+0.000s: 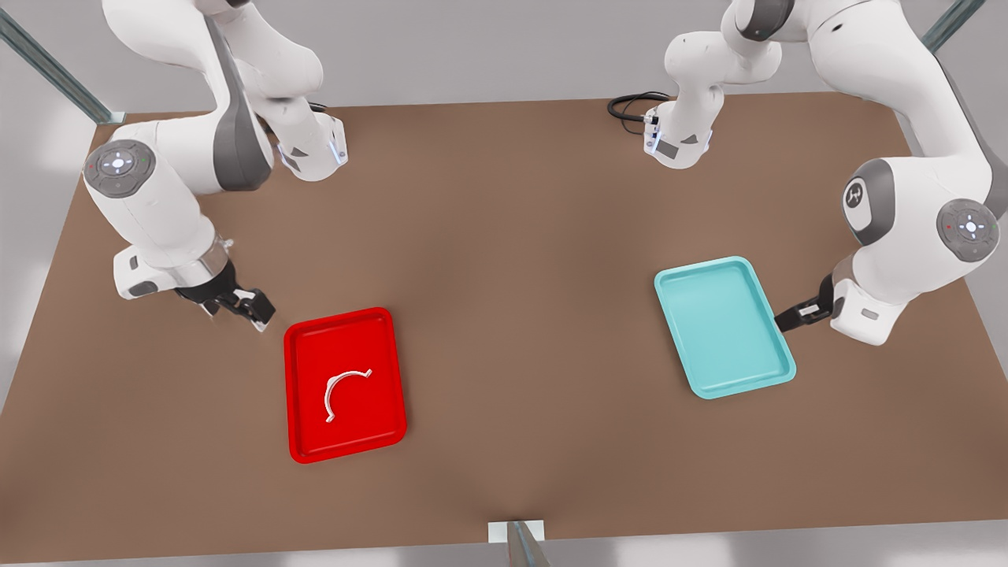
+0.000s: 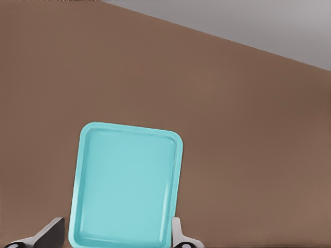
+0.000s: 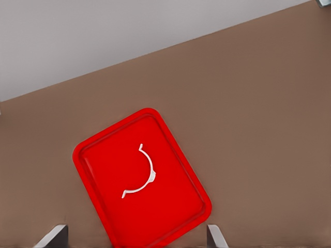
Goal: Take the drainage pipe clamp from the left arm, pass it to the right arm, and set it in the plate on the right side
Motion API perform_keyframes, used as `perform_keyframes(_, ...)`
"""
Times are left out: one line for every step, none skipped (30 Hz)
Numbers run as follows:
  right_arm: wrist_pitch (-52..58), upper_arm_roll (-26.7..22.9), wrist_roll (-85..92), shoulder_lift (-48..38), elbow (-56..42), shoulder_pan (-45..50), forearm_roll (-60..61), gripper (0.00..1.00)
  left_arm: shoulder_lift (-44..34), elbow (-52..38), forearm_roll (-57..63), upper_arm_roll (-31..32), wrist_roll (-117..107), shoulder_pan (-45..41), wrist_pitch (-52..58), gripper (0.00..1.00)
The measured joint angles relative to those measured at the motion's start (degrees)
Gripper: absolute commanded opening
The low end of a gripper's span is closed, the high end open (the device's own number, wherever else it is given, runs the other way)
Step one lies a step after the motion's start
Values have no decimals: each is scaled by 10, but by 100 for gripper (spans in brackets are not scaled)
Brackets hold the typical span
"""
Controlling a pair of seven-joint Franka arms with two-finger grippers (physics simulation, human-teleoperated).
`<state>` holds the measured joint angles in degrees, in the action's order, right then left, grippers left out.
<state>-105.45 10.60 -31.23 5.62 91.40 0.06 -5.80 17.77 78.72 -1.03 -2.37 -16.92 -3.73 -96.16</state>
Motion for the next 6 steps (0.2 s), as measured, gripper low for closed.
perform_keyframes(9,-3,13,0,1,-2,11,100,0,0,0,0,13,0,0,100)
perform_keyframes(16,-5,26,2,-2,-3,19,100,1,0,-1,0,25,0,-1,100)
perform_keyframes(23,-5,38,5,-11,-3,25,100,1,-1,-1,0,37,0,-1,100)
perform_keyframes(30,-6,50,11,-29,0,29,100,2,-2,-1,0,47,0,-1,100)
perform_keyframes(36,-6,60,17,-42,3,32,100,2,-3,-1,0,58,-1,-1,100)
perform_keyframes(41,-6,71,20,-50,5,35,100,3,-4,-1,0,67,-1,-2,100)
